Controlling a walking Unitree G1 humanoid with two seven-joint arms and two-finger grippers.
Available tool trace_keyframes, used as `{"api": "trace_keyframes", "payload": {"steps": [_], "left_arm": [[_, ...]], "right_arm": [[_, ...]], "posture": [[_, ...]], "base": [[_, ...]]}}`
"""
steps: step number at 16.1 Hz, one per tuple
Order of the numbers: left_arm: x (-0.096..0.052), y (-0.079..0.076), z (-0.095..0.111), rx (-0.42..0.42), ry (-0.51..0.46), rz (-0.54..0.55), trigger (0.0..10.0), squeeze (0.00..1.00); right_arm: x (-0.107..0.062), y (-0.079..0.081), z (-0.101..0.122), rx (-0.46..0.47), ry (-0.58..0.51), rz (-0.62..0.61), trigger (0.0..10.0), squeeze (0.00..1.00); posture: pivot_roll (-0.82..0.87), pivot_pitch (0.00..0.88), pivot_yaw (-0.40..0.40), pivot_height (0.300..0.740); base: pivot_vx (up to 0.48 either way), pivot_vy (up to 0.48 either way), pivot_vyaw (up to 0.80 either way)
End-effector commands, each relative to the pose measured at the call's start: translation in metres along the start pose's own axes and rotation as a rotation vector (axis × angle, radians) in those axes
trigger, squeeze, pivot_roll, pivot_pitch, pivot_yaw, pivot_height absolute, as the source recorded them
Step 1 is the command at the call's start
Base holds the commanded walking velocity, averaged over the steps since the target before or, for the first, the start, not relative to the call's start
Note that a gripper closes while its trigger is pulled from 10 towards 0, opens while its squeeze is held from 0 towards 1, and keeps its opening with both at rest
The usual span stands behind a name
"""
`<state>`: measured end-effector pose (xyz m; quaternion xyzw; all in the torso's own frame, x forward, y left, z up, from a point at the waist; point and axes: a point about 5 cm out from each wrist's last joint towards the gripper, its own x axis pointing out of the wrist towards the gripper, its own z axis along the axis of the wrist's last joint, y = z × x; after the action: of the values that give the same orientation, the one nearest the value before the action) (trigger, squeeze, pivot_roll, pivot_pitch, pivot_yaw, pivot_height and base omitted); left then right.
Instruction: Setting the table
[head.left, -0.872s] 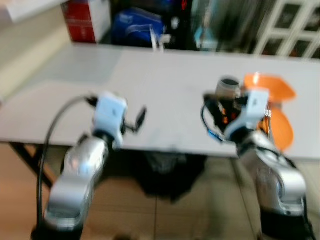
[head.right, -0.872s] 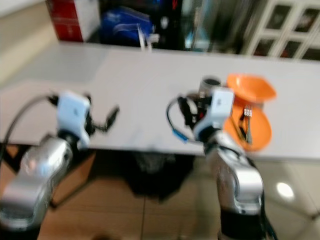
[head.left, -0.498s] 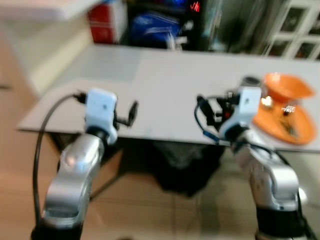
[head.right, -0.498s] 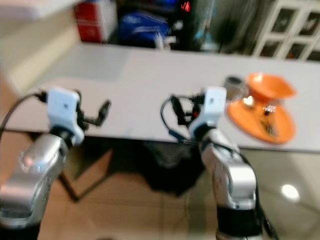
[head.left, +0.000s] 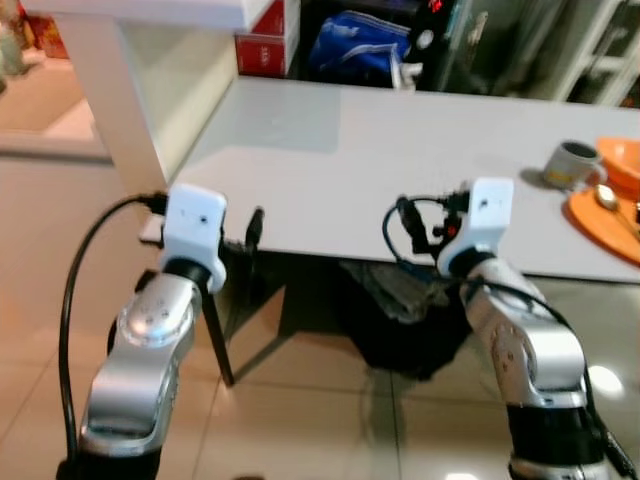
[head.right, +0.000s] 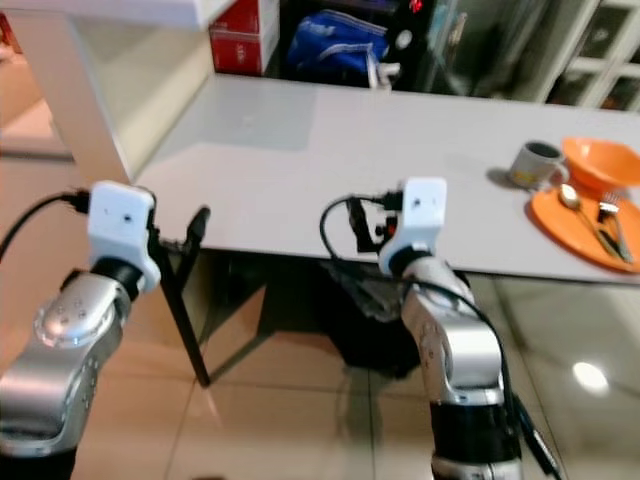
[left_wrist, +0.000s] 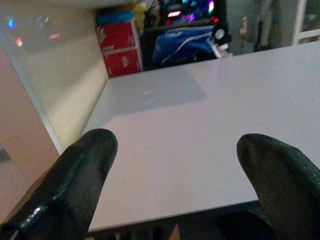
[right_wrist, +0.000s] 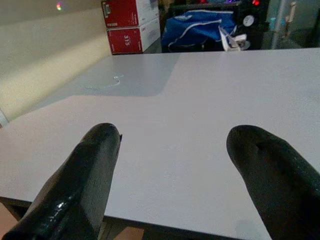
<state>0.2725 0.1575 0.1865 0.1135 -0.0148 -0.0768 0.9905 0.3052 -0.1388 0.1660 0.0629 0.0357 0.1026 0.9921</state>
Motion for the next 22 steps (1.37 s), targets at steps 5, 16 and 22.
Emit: {"api": "trace_keyframes", "payload": {"steps": [5, 16, 22], "left_arm": [[0.000, 0.012, 0.001, 0.014, -0.023, 0.073, 10.0, 0.00], [0.002, 0.020, 0.008, 0.047, -0.056, 0.109, 10.0, 0.00], [0.003, 0.021, 0.010, 0.050, -0.067, 0.110, 10.0, 0.00]], "right_arm": [[0.002, -0.004, 0.002, 0.036, -0.016, -0.037, 10.0, 0.00], [0.005, 0.002, 0.004, -0.033, -0.041, -0.003, 10.0, 0.00], [0.007, 0.003, 0.008, -0.038, -0.055, -0.001, 10.0, 0.00]], "posture": [[0.00, 0.000, -0.036, 0.740], [0.01, 0.000, -0.041, 0.740], [0.01, 0.000, -0.039, 0.740]], "base": [[0.000, 0.480, -0.77], [0.000, 0.480, -0.12], [0.000, 0.480, -0.79]]}}
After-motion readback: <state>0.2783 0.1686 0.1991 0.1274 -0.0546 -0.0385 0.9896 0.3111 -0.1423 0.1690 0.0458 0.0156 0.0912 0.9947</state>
